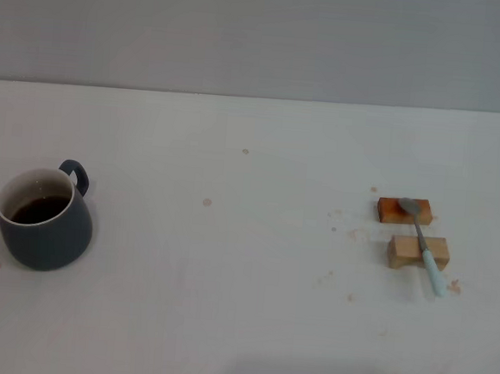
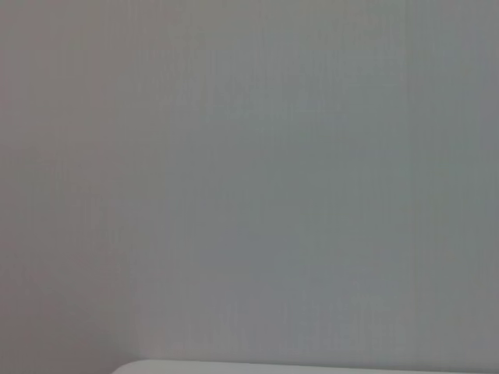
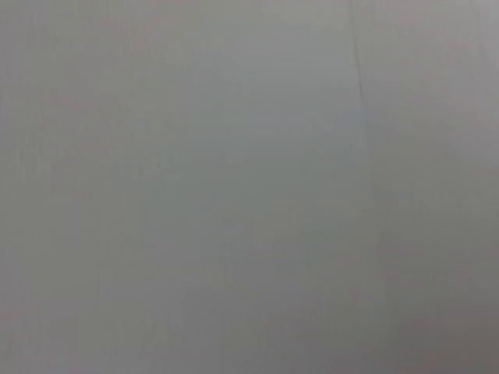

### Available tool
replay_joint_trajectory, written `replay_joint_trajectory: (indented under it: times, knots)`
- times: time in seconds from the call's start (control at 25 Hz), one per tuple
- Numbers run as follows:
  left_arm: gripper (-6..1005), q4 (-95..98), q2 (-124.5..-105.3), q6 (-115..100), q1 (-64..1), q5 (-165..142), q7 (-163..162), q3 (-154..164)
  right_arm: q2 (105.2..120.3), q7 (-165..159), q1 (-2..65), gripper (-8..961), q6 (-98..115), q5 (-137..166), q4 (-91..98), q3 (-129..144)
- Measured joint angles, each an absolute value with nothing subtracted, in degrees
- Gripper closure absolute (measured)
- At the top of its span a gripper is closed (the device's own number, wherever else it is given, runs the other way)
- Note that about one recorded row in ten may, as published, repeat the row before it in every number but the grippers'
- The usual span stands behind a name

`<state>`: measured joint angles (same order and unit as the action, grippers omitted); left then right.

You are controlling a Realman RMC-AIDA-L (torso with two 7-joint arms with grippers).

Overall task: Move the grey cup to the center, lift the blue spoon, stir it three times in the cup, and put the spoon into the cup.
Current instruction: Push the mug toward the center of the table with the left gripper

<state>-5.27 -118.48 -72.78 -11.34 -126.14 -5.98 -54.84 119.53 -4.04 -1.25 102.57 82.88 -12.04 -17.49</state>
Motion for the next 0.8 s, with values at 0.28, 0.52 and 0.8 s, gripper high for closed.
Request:
replay_joint_trajectory:
  times: [0.28,0.52,0.8]
  knots:
    - [1001,-5.26,-118.46,-72.69,-11.33,-126.22,-5.98,-54.83,119.53,-4.04,-1.23,179,102.57,82.88,-12.04,-17.40]
    - [1001,-4.76,-118.29,-72.18,-11.79,-126.42,-5.77,-54.42,119.53,-4.04,-1.23,178,102.57,82.88,-12.04,-17.40]
    - [1001,-5.11,-118.30,-69.72,-12.71,-126.44,-0.50,-54.07,119.53,-4.04,-1.39,179,103.07,82.88,-12.04,-17.52]
